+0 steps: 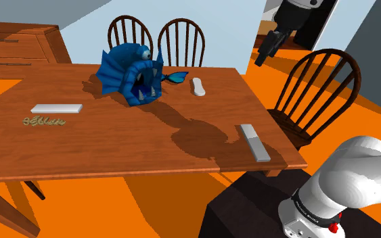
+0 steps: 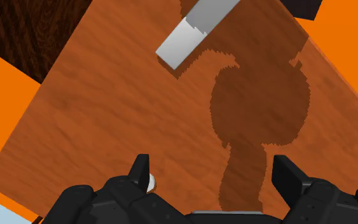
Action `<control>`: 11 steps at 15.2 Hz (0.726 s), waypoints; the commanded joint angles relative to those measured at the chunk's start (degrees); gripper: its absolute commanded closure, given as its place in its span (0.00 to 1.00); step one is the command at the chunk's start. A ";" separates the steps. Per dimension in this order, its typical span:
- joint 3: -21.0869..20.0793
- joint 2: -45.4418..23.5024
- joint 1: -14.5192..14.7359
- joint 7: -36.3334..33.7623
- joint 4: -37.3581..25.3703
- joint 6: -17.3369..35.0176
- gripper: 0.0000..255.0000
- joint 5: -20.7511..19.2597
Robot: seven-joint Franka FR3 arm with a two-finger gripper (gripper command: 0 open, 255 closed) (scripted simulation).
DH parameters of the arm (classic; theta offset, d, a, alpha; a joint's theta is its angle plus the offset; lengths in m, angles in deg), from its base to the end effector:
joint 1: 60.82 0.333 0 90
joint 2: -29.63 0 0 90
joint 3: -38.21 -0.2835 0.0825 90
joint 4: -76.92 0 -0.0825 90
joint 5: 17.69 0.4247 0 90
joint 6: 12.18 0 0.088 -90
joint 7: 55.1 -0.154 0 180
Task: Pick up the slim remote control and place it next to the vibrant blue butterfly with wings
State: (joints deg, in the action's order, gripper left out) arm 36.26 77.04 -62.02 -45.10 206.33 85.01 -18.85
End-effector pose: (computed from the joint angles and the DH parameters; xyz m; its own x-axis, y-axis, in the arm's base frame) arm 0.3815 0.0046 0.6007 0.9506 0.1844 0.2498 0.1669 -0.9819 0.0898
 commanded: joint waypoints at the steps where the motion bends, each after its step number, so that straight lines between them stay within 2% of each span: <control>1: 0.00 0.00 0.00 0.00 0.00 0.00 0.00 0.00; 11: -1.08 1.78 -4.63 -10.22 17.94 9.76 0.00 1.00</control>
State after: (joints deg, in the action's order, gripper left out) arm 35.33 78.86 -66.16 -54.19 222.52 93.62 -17.99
